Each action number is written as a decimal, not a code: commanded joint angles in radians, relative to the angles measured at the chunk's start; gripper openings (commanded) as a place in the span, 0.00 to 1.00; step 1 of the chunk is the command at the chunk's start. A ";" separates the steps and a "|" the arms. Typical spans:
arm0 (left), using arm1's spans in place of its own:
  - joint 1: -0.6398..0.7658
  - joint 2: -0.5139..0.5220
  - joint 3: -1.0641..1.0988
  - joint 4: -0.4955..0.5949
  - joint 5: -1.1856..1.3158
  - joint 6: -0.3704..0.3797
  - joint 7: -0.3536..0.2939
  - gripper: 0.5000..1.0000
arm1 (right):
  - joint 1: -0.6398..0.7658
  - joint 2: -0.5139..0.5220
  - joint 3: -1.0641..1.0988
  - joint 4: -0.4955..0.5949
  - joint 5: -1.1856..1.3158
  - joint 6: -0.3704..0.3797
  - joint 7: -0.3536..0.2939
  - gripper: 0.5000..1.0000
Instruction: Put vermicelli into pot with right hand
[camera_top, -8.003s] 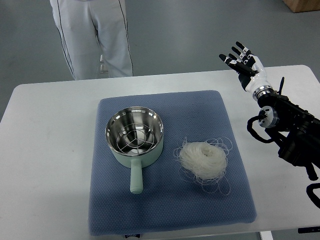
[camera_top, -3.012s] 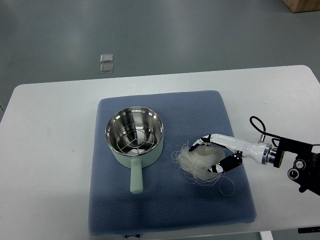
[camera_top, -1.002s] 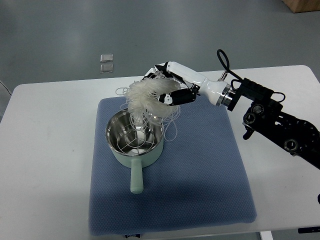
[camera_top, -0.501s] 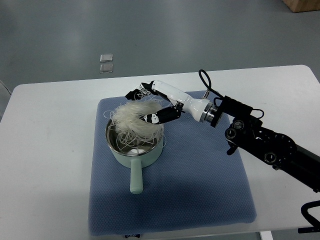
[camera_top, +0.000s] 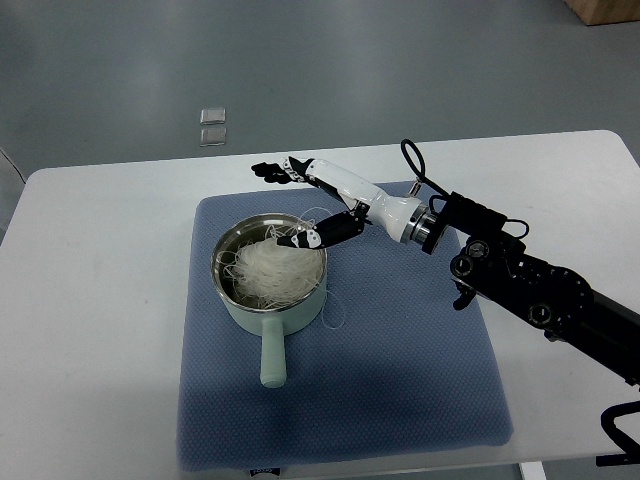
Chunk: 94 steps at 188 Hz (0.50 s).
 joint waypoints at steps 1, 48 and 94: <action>0.000 0.000 0.000 0.000 0.000 0.000 0.000 1.00 | 0.006 -0.007 0.026 -0.002 0.013 -0.002 0.001 0.79; 0.000 0.000 0.002 0.000 0.000 0.000 0.000 1.00 | -0.009 -0.006 0.126 -0.026 0.165 -0.003 0.000 0.79; 0.000 0.000 -0.002 0.000 0.000 0.000 0.000 1.00 | 0.005 -0.009 0.146 -0.190 0.421 -0.032 -0.002 0.79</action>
